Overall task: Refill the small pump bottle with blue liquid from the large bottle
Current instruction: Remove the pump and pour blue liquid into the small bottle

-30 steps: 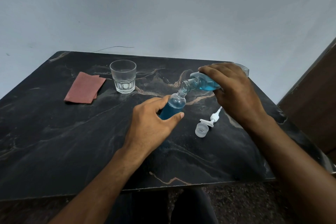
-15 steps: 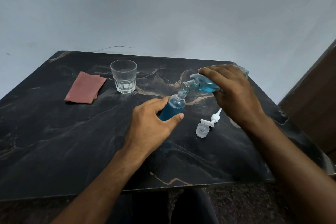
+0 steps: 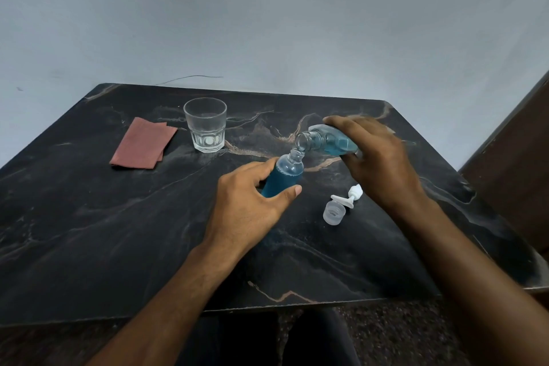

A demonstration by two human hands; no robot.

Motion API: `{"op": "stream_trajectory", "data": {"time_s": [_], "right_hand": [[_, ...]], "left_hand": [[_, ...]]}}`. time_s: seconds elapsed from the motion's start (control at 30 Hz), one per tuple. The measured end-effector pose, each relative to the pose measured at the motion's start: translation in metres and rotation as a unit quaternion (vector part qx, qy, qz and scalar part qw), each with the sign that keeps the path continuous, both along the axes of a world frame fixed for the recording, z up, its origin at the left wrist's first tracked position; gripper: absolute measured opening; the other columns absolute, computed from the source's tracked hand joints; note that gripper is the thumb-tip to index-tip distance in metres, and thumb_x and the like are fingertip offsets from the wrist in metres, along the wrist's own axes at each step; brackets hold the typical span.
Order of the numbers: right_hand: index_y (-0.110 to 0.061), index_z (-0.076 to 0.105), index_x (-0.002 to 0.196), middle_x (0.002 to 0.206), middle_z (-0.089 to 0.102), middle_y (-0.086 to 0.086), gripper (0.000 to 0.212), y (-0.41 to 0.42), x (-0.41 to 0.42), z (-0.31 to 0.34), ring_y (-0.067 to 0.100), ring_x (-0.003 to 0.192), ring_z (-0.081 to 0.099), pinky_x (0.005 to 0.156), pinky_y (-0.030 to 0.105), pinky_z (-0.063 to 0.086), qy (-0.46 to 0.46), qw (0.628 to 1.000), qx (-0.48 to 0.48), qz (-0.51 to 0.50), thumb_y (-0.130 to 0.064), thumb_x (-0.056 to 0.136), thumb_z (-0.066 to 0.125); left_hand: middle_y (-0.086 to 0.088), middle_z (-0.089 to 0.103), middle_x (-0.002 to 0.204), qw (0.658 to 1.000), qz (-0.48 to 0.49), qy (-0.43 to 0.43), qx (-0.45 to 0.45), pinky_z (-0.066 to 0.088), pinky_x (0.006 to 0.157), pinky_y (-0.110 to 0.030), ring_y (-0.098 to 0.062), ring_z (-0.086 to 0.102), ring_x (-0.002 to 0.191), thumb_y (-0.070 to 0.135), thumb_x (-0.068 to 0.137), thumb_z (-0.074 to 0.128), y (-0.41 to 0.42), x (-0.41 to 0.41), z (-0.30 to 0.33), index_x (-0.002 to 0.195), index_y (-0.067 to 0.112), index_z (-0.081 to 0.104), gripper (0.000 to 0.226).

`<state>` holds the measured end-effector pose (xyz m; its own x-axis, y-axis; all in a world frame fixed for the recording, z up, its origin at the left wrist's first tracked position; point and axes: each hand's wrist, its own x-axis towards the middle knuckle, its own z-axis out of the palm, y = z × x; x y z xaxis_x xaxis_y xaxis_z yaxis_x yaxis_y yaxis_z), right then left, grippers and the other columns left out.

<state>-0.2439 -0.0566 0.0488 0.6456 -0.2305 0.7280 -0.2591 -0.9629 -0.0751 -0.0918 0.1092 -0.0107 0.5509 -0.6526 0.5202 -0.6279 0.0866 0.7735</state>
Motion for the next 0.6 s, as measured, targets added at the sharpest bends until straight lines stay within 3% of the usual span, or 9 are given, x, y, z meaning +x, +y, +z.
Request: {"op": "stream_trajectory", "data": {"time_s": [0.13, 0.3, 0.33, 0.4, 0.47, 0.53, 0.6], "right_hand": [[-0.015, 0.063, 0.126, 0.118, 0.069, 0.002, 0.051, 0.003, 0.004, -0.007, 0.021, 0.106, 0.063, 0.088, 0.037, 0.053, -0.014, 0.999, 0.037, 0.009, 0.003, 0.081, 0.078], [-0.014, 0.063, 0.130, 0.122, 0.069, 0.003, 0.051, 0.001, 0.009, -0.012, 0.023, 0.107, 0.066, 0.090, 0.041, 0.055, -0.018, 0.994, 0.108, 0.004, -0.006, 0.083, 0.081], [-0.014, 0.063, 0.130, 0.122, 0.069, 0.003, 0.052, 0.001, 0.010, -0.013, 0.020, 0.107, 0.066, 0.092, 0.035, 0.055, -0.021, 0.993, 0.117, 0.001, -0.007, 0.082, 0.082], [-0.015, 0.063, 0.130, 0.121, 0.070, 0.002, 0.057, 0.000, 0.013, -0.015, 0.006, 0.105, 0.062, 0.093, 0.010, 0.047, -0.026, 0.990, 0.135, -0.011, -0.008, 0.078, 0.085], [-0.014, 0.063, 0.130, 0.112, 0.070, -0.008, 0.061, -0.001, 0.017, -0.018, -0.010, 0.098, 0.052, 0.085, -0.007, 0.034, -0.037, 0.986, 0.160, -0.025, -0.010, 0.074, 0.088], [-0.013, 0.063, 0.129, 0.089, 0.058, -0.027, 0.064, -0.003, 0.021, -0.022, -0.019, 0.081, 0.052, 0.073, -0.008, 0.034, -0.054, 0.977, 0.205, -0.033, -0.015, 0.072, 0.090], [-0.014, 0.063, 0.127, 0.075, 0.050, -0.029, 0.064, -0.007, 0.025, -0.026, -0.024, 0.073, 0.055, 0.065, -0.005, 0.038, -0.067, 0.963, 0.260, -0.024, -0.018, 0.069, 0.091]], "left_hand": [[0.036, 0.064, 0.091, 1.000, -0.005, 0.022, -0.002, 0.050, 0.079, -0.005, 0.005, 0.068, 0.097, 0.041, 0.075, 0.088, 0.000, 0.002, -0.002, 0.126, 0.033, 0.070, 0.055], [0.029, 0.073, 0.093, 0.998, -0.014, 0.062, -0.015, 0.058, 0.079, -0.016, 0.004, 0.072, 0.091, 0.037, 0.075, 0.090, 0.000, 0.005, -0.002, 0.124, 0.040, 0.065, 0.055], [0.029, 0.074, 0.094, 0.997, -0.015, 0.076, -0.016, 0.059, 0.078, -0.016, 0.005, 0.073, 0.090, 0.036, 0.074, 0.090, 0.000, 0.007, -0.002, 0.120, 0.039, 0.069, 0.051], [0.028, 0.076, 0.096, 0.995, -0.018, 0.098, -0.009, 0.060, 0.077, -0.018, 0.005, 0.074, 0.088, 0.035, 0.074, 0.091, 0.000, 0.010, -0.004, 0.107, 0.041, 0.075, 0.037], [0.027, 0.076, 0.097, 0.994, -0.021, 0.110, -0.004, 0.060, 0.077, -0.019, 0.005, 0.074, 0.088, 0.033, 0.074, 0.091, 0.000, 0.014, -0.004, 0.099, 0.050, 0.072, 0.036], [0.029, 0.076, 0.097, 0.993, -0.020, 0.118, 0.000, 0.060, 0.077, -0.017, 0.006, 0.074, 0.088, 0.030, 0.075, 0.091, 0.001, 0.017, -0.004, 0.099, 0.052, 0.069, 0.039], [0.030, 0.076, 0.097, 0.992, -0.016, 0.128, 0.010, 0.058, 0.077, -0.014, 0.006, 0.074, 0.088, 0.029, 0.076, 0.090, 0.001, 0.021, -0.004, 0.100, 0.050, 0.069, 0.038]]}}
